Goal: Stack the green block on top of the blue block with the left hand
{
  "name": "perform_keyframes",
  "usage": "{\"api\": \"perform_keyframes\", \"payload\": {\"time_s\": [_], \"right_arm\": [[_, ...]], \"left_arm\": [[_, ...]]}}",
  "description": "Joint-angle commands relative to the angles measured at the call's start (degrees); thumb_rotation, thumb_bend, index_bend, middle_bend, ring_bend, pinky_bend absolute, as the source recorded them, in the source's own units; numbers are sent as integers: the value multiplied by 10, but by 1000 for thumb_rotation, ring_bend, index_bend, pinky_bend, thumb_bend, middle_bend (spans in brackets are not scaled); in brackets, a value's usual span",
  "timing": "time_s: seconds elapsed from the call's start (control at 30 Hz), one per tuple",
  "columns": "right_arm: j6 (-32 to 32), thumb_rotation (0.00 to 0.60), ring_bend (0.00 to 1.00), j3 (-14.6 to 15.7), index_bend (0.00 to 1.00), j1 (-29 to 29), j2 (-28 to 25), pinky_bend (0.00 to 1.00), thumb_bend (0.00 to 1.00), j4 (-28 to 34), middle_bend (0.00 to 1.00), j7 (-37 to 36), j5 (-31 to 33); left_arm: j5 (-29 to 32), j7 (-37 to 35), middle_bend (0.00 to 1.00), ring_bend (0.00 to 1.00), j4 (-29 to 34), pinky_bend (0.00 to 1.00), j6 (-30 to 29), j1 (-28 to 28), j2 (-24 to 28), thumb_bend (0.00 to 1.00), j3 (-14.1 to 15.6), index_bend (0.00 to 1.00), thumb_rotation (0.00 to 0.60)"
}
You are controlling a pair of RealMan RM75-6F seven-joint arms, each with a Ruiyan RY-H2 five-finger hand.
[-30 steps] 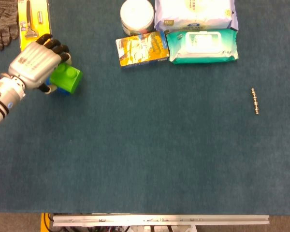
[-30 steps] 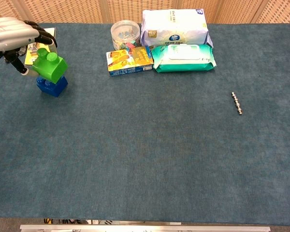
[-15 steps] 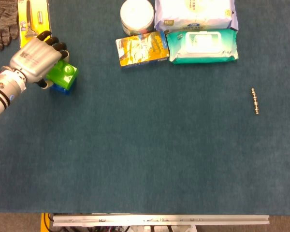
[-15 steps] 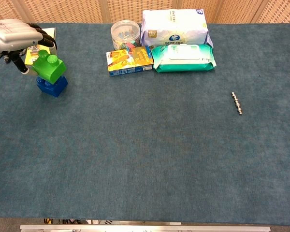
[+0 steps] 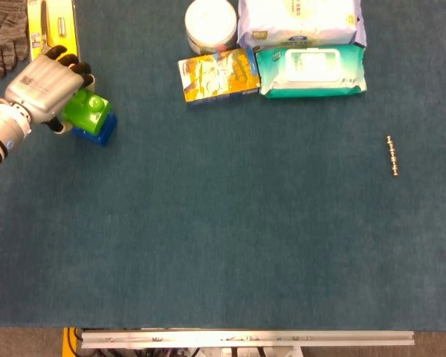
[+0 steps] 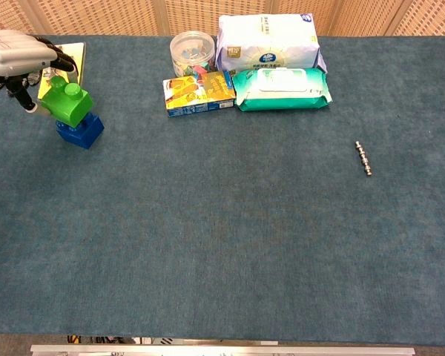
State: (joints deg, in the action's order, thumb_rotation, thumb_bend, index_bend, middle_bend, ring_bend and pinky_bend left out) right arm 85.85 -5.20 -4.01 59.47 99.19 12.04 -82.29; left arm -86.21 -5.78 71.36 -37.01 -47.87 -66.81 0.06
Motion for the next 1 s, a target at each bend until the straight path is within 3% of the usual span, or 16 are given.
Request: {"api": "perform_keyframes", "payload": {"time_s": [0.03,1.0], "right_arm": [[0,600,406,0,449,0,0,470,185,0,449,0,0],[2,600,406,-1,449,4,-3,470,185,3,449,2,2]], "left_arm": [[0,-2,216,151,-4,91,2,0,-2,204,2,392,600],[3,-59,212,151,-49,91,14,-4,-28,205,18,397,600]]}}
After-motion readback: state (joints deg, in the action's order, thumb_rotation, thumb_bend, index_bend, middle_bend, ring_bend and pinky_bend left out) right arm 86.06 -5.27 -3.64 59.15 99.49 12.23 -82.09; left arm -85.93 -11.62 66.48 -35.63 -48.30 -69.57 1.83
